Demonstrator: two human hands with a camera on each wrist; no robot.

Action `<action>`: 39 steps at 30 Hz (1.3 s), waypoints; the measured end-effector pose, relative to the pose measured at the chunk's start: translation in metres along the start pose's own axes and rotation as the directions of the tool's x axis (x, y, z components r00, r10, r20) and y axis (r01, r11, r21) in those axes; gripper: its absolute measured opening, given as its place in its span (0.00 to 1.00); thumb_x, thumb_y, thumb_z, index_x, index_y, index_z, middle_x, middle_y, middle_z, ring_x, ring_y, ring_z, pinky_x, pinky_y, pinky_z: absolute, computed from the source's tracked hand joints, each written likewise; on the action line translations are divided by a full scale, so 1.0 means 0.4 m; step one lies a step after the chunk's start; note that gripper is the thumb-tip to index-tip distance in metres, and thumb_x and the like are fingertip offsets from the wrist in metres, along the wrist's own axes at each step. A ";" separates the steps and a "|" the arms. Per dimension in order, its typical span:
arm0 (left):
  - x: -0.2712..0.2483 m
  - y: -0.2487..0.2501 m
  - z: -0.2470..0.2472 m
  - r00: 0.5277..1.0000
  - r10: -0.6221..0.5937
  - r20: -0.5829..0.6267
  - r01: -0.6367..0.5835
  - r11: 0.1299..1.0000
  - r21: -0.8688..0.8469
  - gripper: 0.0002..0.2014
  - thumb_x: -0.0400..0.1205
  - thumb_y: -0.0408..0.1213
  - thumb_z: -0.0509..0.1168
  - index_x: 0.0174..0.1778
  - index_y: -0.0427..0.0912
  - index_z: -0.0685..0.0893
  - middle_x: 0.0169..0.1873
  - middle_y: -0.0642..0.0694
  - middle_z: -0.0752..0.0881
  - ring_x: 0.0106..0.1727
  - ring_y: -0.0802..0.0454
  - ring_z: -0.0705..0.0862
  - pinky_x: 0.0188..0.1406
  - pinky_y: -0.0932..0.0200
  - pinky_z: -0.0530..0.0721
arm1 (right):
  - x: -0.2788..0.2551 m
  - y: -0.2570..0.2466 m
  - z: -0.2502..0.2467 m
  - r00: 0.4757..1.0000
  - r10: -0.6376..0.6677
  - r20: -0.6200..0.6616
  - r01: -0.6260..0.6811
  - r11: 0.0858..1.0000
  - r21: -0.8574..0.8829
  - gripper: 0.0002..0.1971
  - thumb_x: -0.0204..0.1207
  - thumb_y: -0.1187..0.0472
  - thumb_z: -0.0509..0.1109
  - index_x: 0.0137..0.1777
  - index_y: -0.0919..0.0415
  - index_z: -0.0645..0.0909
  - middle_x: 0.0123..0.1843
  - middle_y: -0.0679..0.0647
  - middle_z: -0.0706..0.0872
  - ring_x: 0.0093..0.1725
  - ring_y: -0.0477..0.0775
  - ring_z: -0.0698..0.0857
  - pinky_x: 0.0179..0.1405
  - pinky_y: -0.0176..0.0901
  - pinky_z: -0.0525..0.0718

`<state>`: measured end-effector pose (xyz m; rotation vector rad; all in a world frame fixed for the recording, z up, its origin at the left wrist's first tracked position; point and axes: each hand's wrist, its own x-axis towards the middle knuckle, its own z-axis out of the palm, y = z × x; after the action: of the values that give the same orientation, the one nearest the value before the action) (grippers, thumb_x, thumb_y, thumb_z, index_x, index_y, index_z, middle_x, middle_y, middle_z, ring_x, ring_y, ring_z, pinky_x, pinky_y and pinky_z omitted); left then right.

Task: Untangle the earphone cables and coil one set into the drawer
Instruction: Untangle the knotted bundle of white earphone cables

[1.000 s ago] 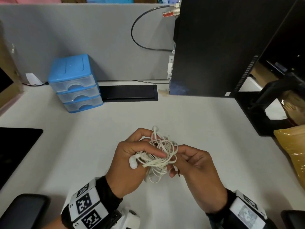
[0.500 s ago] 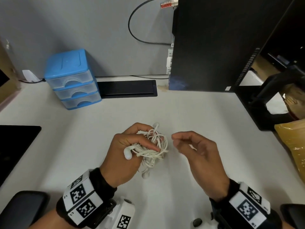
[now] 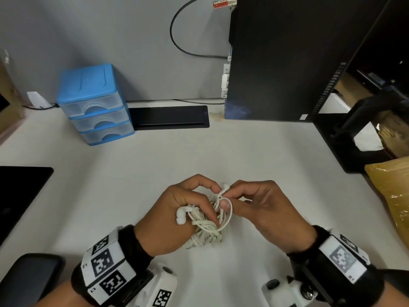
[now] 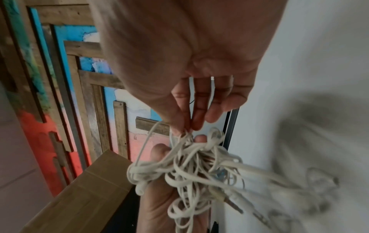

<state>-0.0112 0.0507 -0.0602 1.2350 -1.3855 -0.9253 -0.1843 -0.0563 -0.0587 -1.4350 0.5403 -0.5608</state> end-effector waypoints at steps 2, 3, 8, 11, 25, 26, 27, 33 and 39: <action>0.004 0.005 -0.002 0.999 -0.038 -0.032 0.036 0.997 -0.064 0.24 0.61 0.11 0.58 0.30 0.44 0.90 0.54 0.46 0.86 0.52 0.46 0.89 0.50 0.52 0.86 | 0.007 -0.014 -0.008 0.999 0.045 -0.027 -0.045 0.999 0.019 0.04 0.75 0.68 0.73 0.41 0.67 0.87 0.40 0.59 0.92 0.39 0.48 0.86 0.40 0.37 0.80; 0.008 0.007 -0.005 0.997 -0.066 -0.045 0.060 0.991 -0.120 0.25 0.60 0.11 0.57 0.30 0.44 0.90 0.53 0.44 0.87 0.53 0.44 0.89 0.50 0.52 0.87 | 0.010 -0.020 -0.012 0.996 0.081 -0.035 -0.079 0.995 0.064 0.04 0.77 0.69 0.70 0.41 0.67 0.85 0.42 0.61 0.92 0.41 0.51 0.87 0.38 0.39 0.79; 0.024 0.000 -0.024 0.965 -0.261 -0.027 0.238 0.913 -0.333 0.18 0.64 0.16 0.59 0.29 0.42 0.87 0.49 0.40 0.90 0.49 0.46 0.89 0.42 0.58 0.85 | 0.018 -0.023 -0.016 0.974 0.225 0.020 -0.212 0.879 0.426 0.04 0.75 0.65 0.67 0.39 0.63 0.78 0.29 0.58 0.79 0.35 0.58 0.86 0.40 0.46 0.86; 0.025 -0.010 -0.032 0.936 -0.351 0.008 0.327 0.863 -0.384 0.13 0.67 0.21 0.61 0.28 0.42 0.86 0.42 0.37 0.89 0.41 0.45 0.87 0.36 0.56 0.83 | 0.017 -0.021 -0.026 0.988 0.150 -0.030 -0.141 0.967 0.214 0.05 0.77 0.68 0.71 0.40 0.63 0.82 0.25 0.55 0.69 0.24 0.52 0.72 0.33 0.41 0.79; 0.023 -0.032 -0.033 0.970 -0.231 -0.072 0.204 0.941 -0.269 0.15 0.66 0.17 0.68 0.40 0.39 0.91 0.52 0.37 0.89 0.53 0.38 0.89 0.49 0.50 0.87 | 0.010 -0.023 -0.037 0.998 -0.009 -0.057 -0.002 0.984 -0.179 0.15 0.72 0.50 0.72 0.43 0.63 0.89 0.25 0.62 0.69 0.26 0.54 0.64 0.25 0.31 0.67; 0.023 -0.035 -0.031 0.966 -0.247 -0.080 0.217 0.936 -0.278 0.16 0.67 0.18 0.69 0.46 0.40 0.90 0.51 0.37 0.89 0.54 0.35 0.89 0.50 0.45 0.88 | 0.010 -0.026 -0.037 0.997 -0.018 -0.077 0.005 0.986 -0.167 0.14 0.71 0.50 0.73 0.42 0.63 0.89 0.25 0.63 0.66 0.26 0.56 0.61 0.24 0.31 0.66; 0.023 -0.040 -0.030 0.958 -0.270 -0.094 0.231 0.926 -0.300 0.18 0.68 0.20 0.70 0.51 0.42 0.90 0.51 0.37 0.89 0.56 0.31 0.88 0.52 0.38 0.87 | 0.009 -0.029 -0.037 0.996 -0.024 -0.091 0.009 0.987 -0.161 0.14 0.70 0.51 0.73 0.41 0.63 0.90 0.24 0.62 0.64 0.25 0.54 0.59 0.23 0.30 0.64; 0.025 -0.048 -0.041 0.940 -0.313 -0.134 0.247 0.897 -0.367 0.21 0.63 0.33 0.78 0.52 0.36 0.87 0.51 0.30 0.88 0.52 0.32 0.88 0.51 0.41 0.88 | 0.007 -0.020 -0.028 1.000 0.010 0.016 -0.006 0.974 -0.228 0.11 0.73 0.45 0.76 0.48 0.50 0.93 0.29 0.70 0.86 0.26 0.55 0.81 0.32 0.42 0.83; 0.025 -0.045 -0.036 0.932 -0.298 -0.207 0.240 0.934 -0.263 0.15 0.66 0.22 0.78 0.41 0.22 0.80 0.29 0.50 0.88 0.32 0.59 0.85 0.33 0.68 0.82 | 0.002 -0.018 -0.019 0.999 -0.022 -0.036 0.012 0.966 -0.257 0.04 0.73 0.58 0.77 0.39 0.54 0.93 0.20 0.47 0.77 0.20 0.54 0.72 0.27 0.42 0.75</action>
<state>0.0069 0.0387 -0.0730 1.3286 -0.8971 -1.0529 -0.1888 -0.0630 -0.0522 -1.6787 0.6503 -0.5473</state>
